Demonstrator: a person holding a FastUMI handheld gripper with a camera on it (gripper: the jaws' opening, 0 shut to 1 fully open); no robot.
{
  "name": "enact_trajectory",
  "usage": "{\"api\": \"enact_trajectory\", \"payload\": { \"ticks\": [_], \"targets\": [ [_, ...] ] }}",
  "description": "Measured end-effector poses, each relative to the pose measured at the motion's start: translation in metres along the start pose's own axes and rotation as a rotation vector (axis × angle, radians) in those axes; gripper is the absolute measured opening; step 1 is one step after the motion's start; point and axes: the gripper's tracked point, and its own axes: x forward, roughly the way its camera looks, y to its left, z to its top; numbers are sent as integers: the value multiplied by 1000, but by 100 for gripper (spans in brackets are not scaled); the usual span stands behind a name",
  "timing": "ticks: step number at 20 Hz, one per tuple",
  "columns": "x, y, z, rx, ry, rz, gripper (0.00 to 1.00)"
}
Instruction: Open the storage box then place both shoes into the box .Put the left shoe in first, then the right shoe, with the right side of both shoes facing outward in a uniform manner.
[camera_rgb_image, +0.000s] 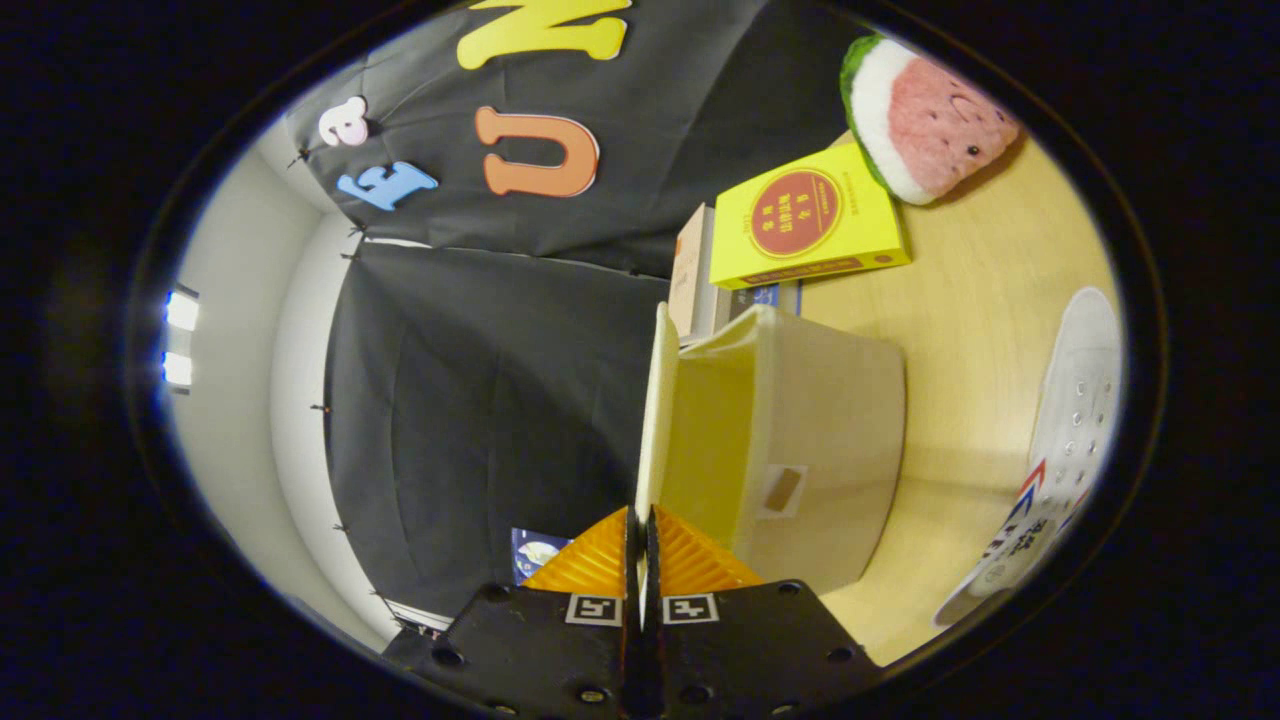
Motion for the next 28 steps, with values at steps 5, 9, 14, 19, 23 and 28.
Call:
{"api": "enact_trajectory", "payload": {
  "ticks": [5, 9, 14, 19, 23, 28],
  "targets": [
    [32, 62, -1, -56, -23, -30, 1],
    [78, 105, -2, -112, -17, -46, 1],
    [152, 142, 2, -133, -10, -73, 3],
    [225, 151, 0, -172, 5, -149, 6],
    [269, 153, -12, -215, 33, -208, 23],
    [276, 140, -30, -229, 89, -316, 89]
  ]
}}
